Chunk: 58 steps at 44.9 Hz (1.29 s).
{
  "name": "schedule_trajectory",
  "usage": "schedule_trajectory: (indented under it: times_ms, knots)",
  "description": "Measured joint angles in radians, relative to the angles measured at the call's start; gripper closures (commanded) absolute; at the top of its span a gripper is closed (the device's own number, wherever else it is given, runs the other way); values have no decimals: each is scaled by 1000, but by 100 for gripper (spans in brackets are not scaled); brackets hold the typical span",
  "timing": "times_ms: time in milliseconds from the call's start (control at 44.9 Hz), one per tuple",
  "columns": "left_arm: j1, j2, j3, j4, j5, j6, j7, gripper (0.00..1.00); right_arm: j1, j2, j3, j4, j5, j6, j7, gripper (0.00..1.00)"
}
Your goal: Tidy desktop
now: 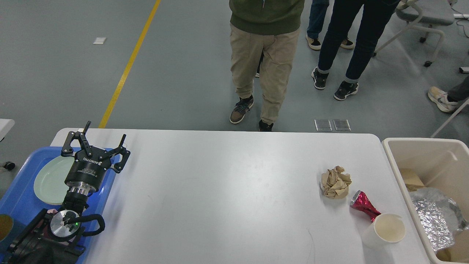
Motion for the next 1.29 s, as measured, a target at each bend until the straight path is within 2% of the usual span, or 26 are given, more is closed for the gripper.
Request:
schedule_trajectory:
  times_ms: [156,245,357,535,602,624,713,780,981,1293]
  knots:
    - [0,0,0,0,0,0,0,4,-213,175,105,-285,11,-10,-1,100]
    - [0,0,0,0,0,0,0,4,-288,250,145,-394,26,-12,-1,100]
    - [0,0,0,0,0,0,0,4,-331,300,174,-455,35,-24,-4,100]
    - [0,0,0,0,0,0,0,4,-365,333,177,-472,36,-27,-18,100]
    - [0,0,0,0,0,0,0,4,-367,334,179,-472,36,-28,-19,85]
    - [0,0,0,0,0,0,0,4,-368,334,179,-472,36,-29,-19,77]
    - [0,0,0,0,0,0,0,4,-373,334,180,-472,36,-31,-20,26]
    - [0,0,0,0,0,0,0,4,-376,334,180,-473,36,-37,-18,0]
    - [0,0,0,0,0,0,0,4,-380,332,183,-473,36,-107,-11,0]
    - [0,0,0,0,0,0,0,4,-385,327,182,-467,36,-115,-11,0]
